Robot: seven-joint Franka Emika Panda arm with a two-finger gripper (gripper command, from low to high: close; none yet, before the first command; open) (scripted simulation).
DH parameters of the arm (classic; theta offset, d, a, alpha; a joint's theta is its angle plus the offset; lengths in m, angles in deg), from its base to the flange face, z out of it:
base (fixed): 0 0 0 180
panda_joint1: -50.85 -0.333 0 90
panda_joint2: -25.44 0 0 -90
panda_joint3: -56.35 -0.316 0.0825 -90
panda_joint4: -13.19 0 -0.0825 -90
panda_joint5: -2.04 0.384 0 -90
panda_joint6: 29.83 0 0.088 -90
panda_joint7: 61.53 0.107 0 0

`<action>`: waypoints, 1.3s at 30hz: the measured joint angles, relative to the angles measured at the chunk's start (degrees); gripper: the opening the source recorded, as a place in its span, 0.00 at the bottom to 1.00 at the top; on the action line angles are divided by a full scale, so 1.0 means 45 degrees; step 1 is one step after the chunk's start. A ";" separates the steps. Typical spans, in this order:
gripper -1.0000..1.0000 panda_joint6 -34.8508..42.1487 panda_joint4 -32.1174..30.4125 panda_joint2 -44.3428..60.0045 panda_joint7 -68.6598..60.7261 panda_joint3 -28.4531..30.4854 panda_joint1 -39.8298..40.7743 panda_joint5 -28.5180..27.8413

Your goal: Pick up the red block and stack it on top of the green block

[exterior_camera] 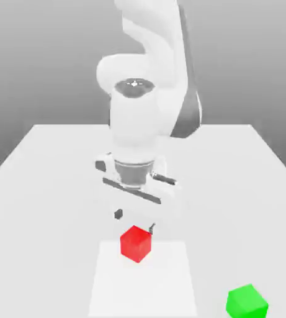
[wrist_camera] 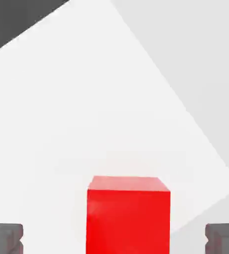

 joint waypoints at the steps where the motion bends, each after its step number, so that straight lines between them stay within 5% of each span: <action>1: 0.50 -0.0408 0.0052 0.0483 0.0185 0.0209 -0.0159 -0.0237; 3: 0.50 -0.1215 0.0171 0.1428 0.0424 0.0644 -0.0514 -0.0569; 4: 0.00 -0.1419 0.0203 0.1667 0.0483 0.0790 -0.0645 -0.0643; 11: 0.00 -0.1392 0.0195 0.1617 0.0520 0.0779 -0.0632 -0.0678; 19: 0.00 0.1469 -0.0154 -0.1593 -0.0507 0.0329 -0.0649 0.0608; 35: 0.00 0.5091 0.6853 0.1907 -0.6197 -0.1667 -0.3378 -0.0624; 39: 0.00 0.4130 0.7457 0.3511 -0.6164 -0.1449 -0.3834 -0.1356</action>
